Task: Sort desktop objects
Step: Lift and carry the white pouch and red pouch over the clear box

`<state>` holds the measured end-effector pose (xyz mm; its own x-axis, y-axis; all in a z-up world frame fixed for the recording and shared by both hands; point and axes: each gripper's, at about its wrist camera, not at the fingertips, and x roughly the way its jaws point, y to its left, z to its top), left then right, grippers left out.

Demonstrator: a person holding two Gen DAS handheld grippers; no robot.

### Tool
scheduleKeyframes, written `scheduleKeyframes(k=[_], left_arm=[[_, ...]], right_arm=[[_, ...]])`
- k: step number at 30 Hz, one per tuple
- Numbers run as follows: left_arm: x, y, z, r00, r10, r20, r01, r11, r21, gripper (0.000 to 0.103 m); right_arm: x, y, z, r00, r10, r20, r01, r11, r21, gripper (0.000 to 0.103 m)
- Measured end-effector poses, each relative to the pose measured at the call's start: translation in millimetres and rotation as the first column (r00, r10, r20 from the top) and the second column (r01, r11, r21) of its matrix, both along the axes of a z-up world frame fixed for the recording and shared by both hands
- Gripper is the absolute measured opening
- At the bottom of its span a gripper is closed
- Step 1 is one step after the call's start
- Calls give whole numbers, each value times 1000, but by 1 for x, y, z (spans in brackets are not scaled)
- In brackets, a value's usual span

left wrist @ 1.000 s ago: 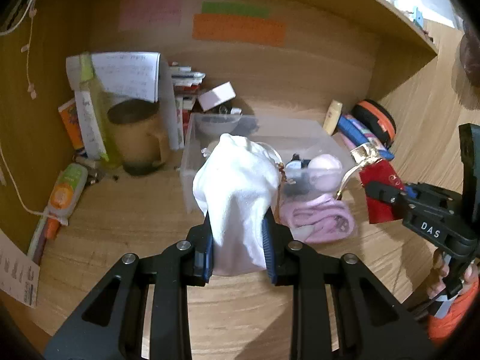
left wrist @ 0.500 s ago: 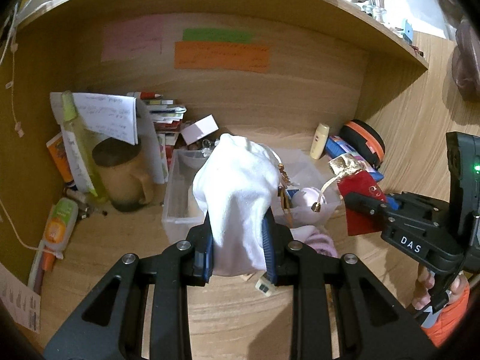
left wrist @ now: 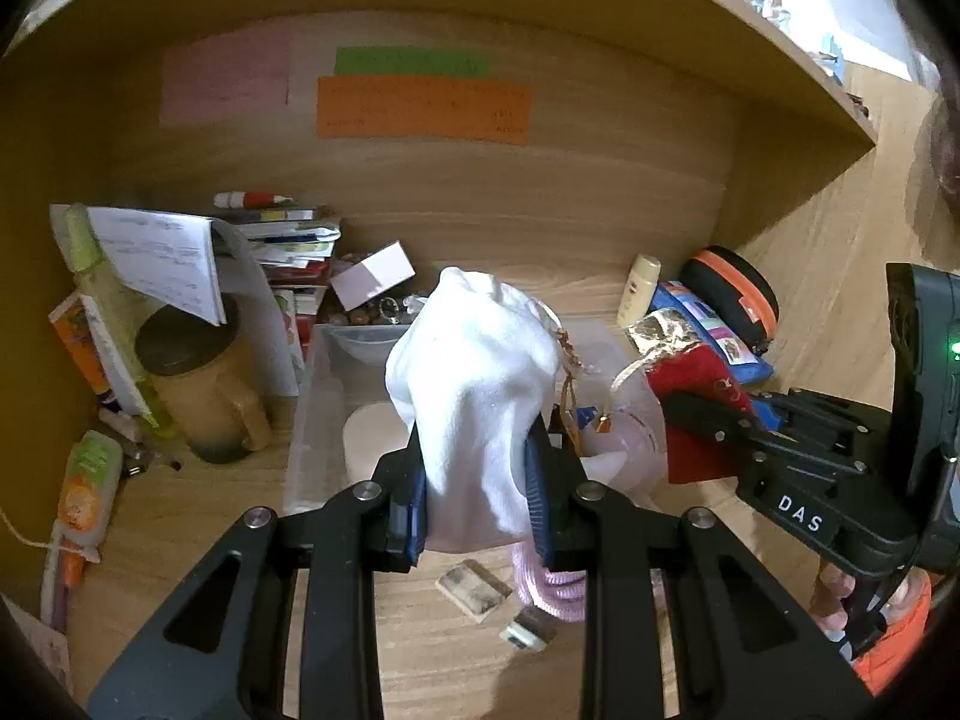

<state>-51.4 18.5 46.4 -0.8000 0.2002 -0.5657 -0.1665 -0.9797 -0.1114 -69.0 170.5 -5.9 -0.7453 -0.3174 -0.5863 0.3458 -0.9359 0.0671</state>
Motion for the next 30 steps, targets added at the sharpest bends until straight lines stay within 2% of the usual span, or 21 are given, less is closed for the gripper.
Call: scheduleKeyframes(k=[15, 30], left_arm=[[-53, 14, -26, 996, -38, 83, 39, 999, -4, 27], [-88, 19, -56, 984, -46, 171, 50, 998, -23, 27]], right_arm=[[-42, -5, -22, 998, 8, 63, -10, 1000, 20, 16], [-62, -11, -47, 992, 28, 125, -31, 999, 24, 17]])
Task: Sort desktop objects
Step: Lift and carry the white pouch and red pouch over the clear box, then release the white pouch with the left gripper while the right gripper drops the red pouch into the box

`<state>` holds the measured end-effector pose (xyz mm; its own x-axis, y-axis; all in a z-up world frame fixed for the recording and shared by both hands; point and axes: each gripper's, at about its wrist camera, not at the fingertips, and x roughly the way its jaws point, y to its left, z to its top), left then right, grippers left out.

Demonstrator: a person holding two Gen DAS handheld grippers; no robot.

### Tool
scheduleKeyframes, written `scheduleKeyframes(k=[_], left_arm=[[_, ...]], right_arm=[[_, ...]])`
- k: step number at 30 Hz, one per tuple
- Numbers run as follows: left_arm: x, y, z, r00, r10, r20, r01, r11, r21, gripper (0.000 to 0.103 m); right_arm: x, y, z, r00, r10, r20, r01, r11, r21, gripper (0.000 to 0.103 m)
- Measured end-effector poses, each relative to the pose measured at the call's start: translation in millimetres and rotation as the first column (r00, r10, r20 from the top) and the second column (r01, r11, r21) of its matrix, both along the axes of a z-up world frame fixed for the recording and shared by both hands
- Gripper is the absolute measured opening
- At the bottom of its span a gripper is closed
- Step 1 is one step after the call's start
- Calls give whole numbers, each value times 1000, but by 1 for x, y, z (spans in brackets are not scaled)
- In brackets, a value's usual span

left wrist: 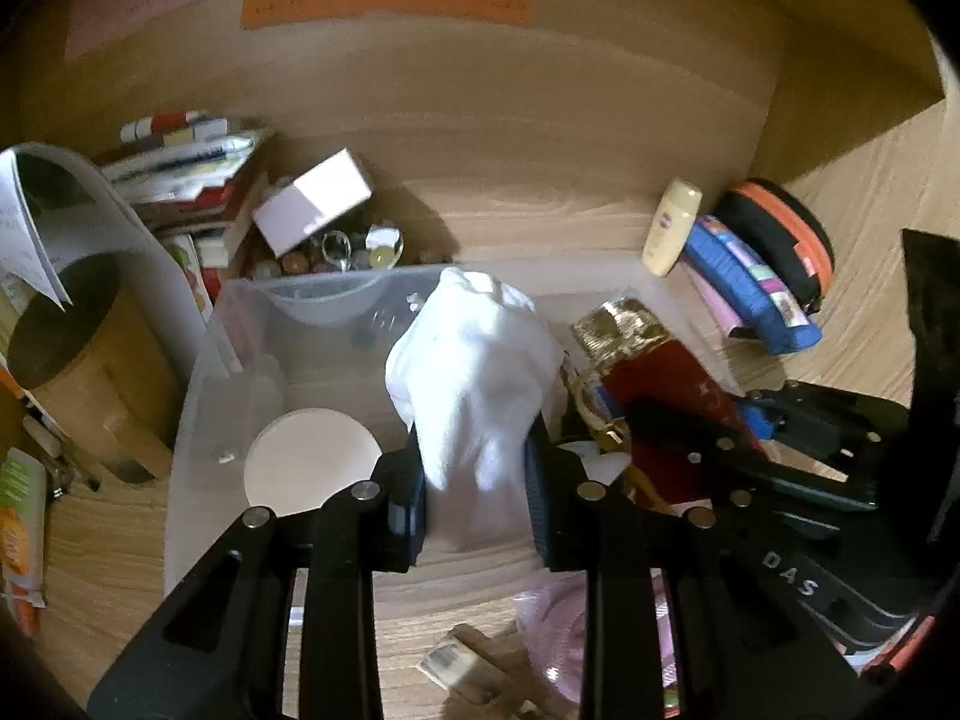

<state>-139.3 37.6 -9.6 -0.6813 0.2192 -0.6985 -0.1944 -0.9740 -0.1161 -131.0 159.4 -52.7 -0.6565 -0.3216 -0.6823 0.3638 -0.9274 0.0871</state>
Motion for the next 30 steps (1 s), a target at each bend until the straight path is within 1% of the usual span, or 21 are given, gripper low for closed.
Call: scheduleKeyframes(k=[1, 4, 7, 8, 9, 10, 12, 13, 15, 18, 22, 24, 27, 30], left_arm=[[0, -1, 0, 1000, -1, 1, 1, 1000, 4, 27], [2, -3, 0, 1000, -5, 1, 5, 1000, 10, 28], [3, -1, -1, 1000, -1, -4, 1, 1000, -3, 29], [4, 0, 0, 1000, 1, -8, -2, 1000, -10, 31], [5, 1, 1, 1000, 5, -15, -5, 1000, -16, 34], [6, 1, 2, 1000, 8, -23, -9, 1000, -21, 36], [10, 1, 7, 999, 12, -44, -14, 1000, -28, 41], [11, 0, 9, 999, 12, -53, -13, 999, -30, 42], [15, -2, 13, 998, 12, -69, -14, 1000, -27, 49], [20, -5, 20, 996, 19, -91, -21, 1000, -21, 56], [28, -5, 25, 993, 30, -115, -35, 998, -45, 59], [32, -5, 27, 992, 35, -119, -41, 998, -45, 64], [38, -7, 31, 991, 42, -129, -48, 998, -46, 65], [44, -8, 34, 990, 49, -133, -55, 998, -43, 66]], right_arm=[[0, 0, 0, 1000, 1, 1, -1, 1000, 1, 18], [-1, -1, -1, 1000, 2, 2, -2, 1000, 4, 19], [0, -3, -1, 1000, 2, -3, -2, 1000, 14, 20], [0, -4, -1, 1000, 1, -5, -1, 1000, 20, 20], [1, -3, -1, 1000, 1, -7, -1, 1000, 22, 28], [1, -3, 0, 1000, 0, -9, 0, 1000, 25, 37], [2, -4, 2, 1000, -8, -24, 9, 1000, 25, 44], [4, -3, 4, 999, -11, -36, 12, 1000, 28, 44], [6, -2, 8, 999, -12, -43, 13, 1000, 18, 44], [8, 0, 12, 999, -13, -49, 13, 1000, 5, 45], [14, 1, 18, 998, -14, -59, 14, 1000, -3, 45], [17, 2, 20, 998, -16, -64, 15, 1000, -8, 47], [23, 4, 24, 997, -18, -69, 17, 1000, -18, 51], [28, 5, 29, 997, -19, -78, 17, 999, -27, 52]])
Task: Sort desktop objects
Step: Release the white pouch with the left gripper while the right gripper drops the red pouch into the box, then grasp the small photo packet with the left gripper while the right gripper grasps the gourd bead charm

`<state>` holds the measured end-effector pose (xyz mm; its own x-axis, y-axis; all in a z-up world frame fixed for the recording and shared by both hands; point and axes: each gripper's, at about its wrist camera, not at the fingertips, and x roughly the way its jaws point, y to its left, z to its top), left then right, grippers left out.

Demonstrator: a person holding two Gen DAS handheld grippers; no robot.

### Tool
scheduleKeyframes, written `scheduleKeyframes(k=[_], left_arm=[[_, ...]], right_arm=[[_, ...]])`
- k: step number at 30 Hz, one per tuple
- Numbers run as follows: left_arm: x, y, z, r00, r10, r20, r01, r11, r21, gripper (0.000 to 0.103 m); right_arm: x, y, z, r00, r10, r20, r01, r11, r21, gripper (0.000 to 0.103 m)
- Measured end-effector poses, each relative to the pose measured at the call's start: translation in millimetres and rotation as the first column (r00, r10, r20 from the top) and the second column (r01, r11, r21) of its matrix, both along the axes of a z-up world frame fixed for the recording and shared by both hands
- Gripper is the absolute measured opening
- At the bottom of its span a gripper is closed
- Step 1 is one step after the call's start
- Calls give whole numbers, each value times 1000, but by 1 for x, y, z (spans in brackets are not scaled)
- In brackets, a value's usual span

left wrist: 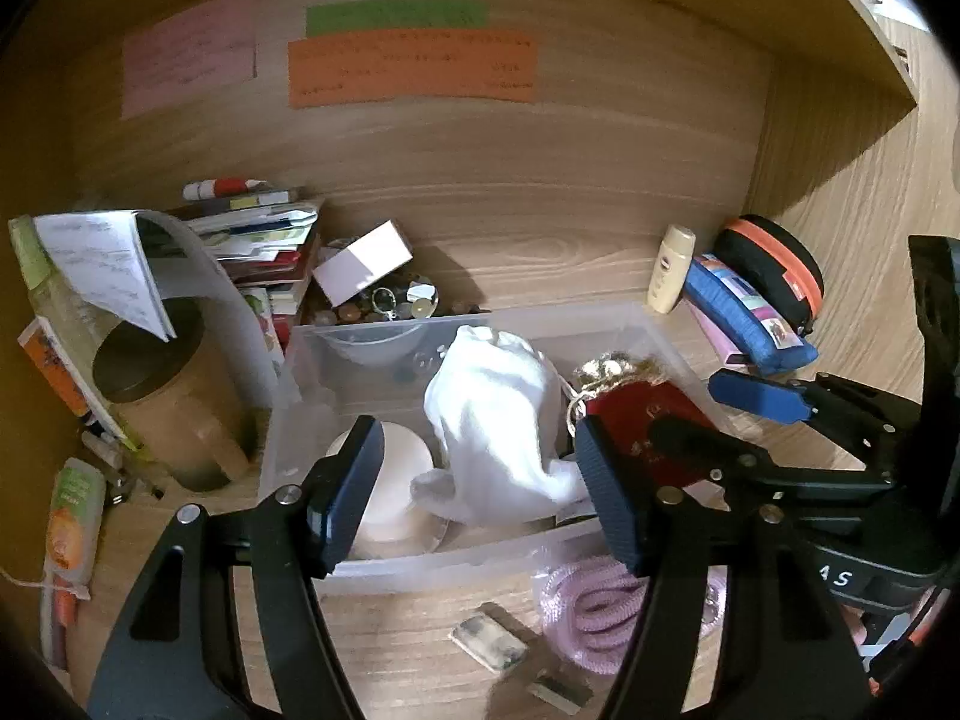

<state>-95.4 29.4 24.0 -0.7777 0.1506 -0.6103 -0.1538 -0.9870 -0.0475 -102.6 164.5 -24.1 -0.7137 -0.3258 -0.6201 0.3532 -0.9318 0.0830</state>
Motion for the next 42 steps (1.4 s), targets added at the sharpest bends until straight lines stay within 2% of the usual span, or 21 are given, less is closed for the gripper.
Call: scheduleKeyframes(k=[5, 10, 15, 22, 28, 42], left_arm=[[13, -3, 4, 1000, 15, -16, -15, 1000, 1, 73], [26, -6, 8, 999, 28, -25, -28, 1000, -10, 74], [39, -13, 9, 998, 46, -32, -46, 999, -1, 79], [54, -23, 3, 998, 64, -12, -64, 998, 11, 80], [63, -29, -14, 997, 67, 38, -67, 998, 1, 80], [92, -20, -66, 985, 8, 172, -4, 1000, -25, 80]], right_arm=[[11, -2, 7, 1000, 10, -18, -10, 1000, 3, 57], [25, -1, 12, 999, 11, -34, -11, 1000, 9, 64], [38, 0, 14, 999, 14, -40, -14, 1000, 3, 64], [55, 0, 12, 999, 23, -33, -23, 1000, -9, 64], [68, 2, -2, 1000, 21, -2, -21, 1000, 2, 64], [96, 12, -61, 987, 25, 159, -32, 999, 43, 64]])
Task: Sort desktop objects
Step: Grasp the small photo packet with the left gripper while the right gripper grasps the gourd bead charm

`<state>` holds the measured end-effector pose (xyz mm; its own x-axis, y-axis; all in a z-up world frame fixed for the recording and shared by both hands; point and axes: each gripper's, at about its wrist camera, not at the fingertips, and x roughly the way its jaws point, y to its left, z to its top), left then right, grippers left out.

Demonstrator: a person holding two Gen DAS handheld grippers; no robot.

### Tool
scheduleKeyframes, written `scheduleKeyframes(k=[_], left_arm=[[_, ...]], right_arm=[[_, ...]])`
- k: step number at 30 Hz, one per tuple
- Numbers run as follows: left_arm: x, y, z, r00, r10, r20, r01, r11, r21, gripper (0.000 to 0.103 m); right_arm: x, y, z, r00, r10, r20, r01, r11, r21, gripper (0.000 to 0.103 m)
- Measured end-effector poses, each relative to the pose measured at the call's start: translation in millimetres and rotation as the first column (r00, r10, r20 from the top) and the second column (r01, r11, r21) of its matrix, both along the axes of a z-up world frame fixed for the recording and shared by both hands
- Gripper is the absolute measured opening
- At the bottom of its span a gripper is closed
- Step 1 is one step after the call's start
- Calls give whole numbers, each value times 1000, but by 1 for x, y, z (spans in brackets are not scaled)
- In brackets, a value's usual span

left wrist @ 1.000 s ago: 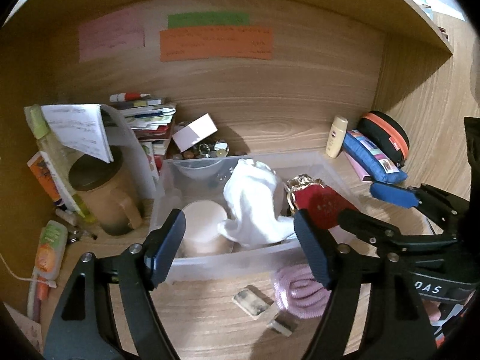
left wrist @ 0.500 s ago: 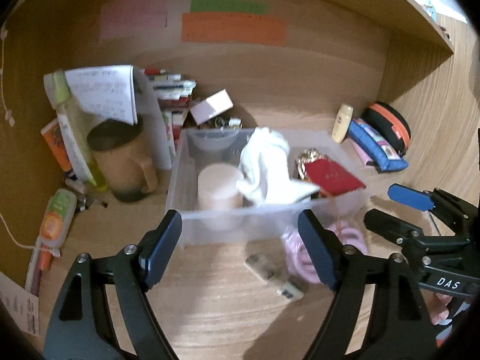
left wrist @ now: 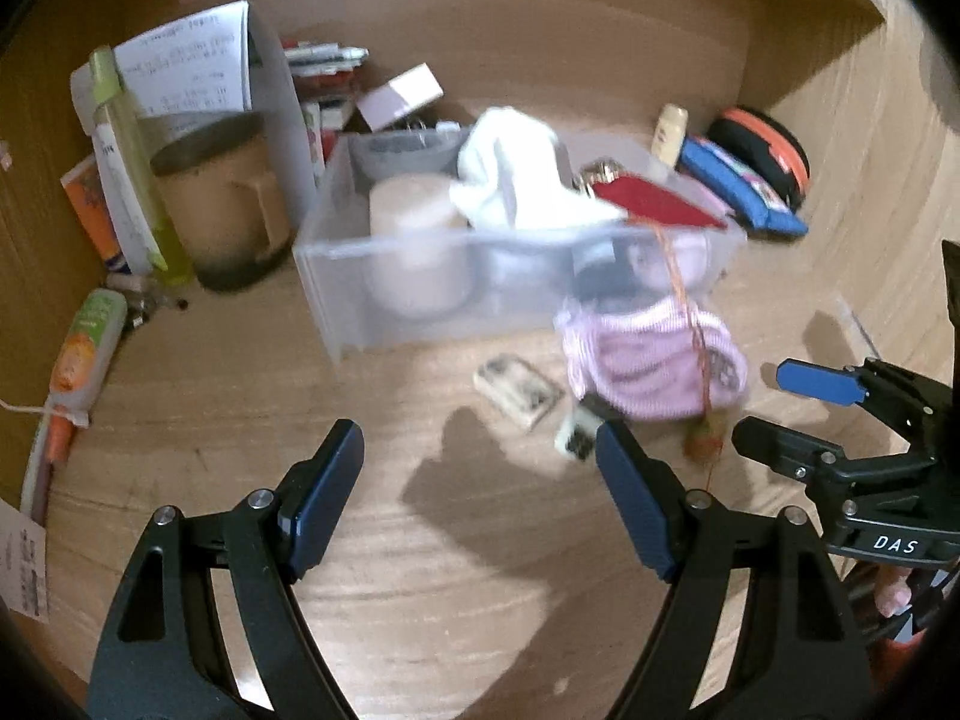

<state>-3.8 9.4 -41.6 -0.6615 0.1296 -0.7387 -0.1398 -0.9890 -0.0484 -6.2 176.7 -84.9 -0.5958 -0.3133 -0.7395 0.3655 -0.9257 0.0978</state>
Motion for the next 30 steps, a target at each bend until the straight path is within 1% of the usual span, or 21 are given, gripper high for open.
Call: scheduleKeyframes(k=[5, 9, 13, 19, 23, 29, 30], left_arm=[[1, 5, -8, 999, -30, 20, 30, 999, 19, 79], [0, 14, -11, 997, -68, 34, 68, 997, 22, 66], [-2, 20, -13, 994, -99, 47, 98, 995, 35, 65], [-13, 28, -17, 992, -111, 64, 109, 994, 29, 59], [-21, 32, -21, 988, -129, 88, 126, 991, 46, 49], [-29, 38, -23, 986, -135, 102, 128, 989, 72, 47], [-30, 39, -23, 985, -137, 102, 129, 988, 81, 44]], right_arm=[[1, 3, -13, 999, 2, 54, 0, 1000, -31, 64], [2, -3, -17, 998, 29, 63, -28, 999, -20, 64], [0, -10, -21, 996, 50, 72, -49, 999, -25, 63], [-4, -15, -21, 997, 51, 66, -50, 999, -22, 57], [-9, -15, -21, 998, 38, 57, -37, 999, -12, 56], [-13, -13, -21, 999, 19, 48, -19, 1000, 1, 46], [-13, -12, -21, 999, 14, 45, -15, 1000, 4, 43]])
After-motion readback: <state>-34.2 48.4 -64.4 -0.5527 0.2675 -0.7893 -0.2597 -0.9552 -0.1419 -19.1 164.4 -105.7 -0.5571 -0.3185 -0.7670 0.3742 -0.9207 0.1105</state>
